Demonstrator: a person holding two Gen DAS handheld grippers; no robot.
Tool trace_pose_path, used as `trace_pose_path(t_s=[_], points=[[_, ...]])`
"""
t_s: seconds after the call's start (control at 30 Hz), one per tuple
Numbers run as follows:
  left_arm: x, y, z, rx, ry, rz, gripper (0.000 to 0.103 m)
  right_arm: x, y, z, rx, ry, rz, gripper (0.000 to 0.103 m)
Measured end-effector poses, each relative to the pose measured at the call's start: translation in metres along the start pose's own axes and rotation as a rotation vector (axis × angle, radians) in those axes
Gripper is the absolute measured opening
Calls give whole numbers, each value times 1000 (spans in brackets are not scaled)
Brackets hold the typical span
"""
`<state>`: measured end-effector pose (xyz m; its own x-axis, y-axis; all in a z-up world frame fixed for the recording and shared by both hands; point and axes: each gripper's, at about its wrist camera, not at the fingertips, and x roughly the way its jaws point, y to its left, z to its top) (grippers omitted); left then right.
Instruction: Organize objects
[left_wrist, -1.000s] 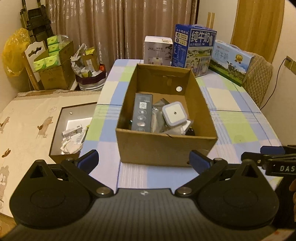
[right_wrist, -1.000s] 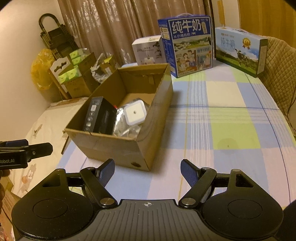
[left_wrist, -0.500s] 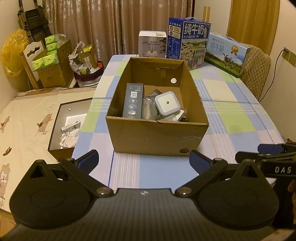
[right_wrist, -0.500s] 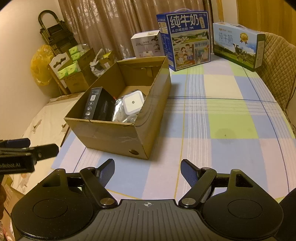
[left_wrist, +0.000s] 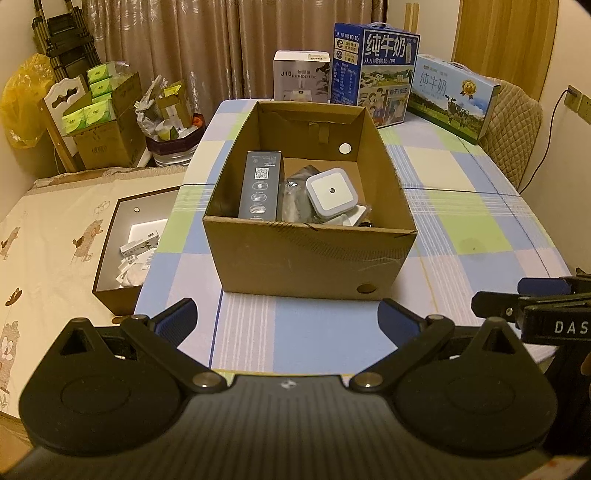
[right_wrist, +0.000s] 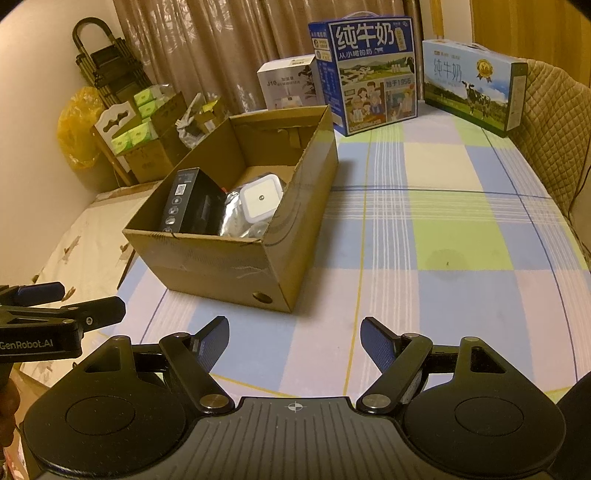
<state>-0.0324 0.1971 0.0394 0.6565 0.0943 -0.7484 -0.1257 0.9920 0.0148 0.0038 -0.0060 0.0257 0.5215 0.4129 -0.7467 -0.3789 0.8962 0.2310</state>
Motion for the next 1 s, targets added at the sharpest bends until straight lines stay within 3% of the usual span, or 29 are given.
trace_pose_path(t_s=[1.0], points=[[5,-2,-8,3,6,-8,102,1,4,-5,-5,13,-12,76]])
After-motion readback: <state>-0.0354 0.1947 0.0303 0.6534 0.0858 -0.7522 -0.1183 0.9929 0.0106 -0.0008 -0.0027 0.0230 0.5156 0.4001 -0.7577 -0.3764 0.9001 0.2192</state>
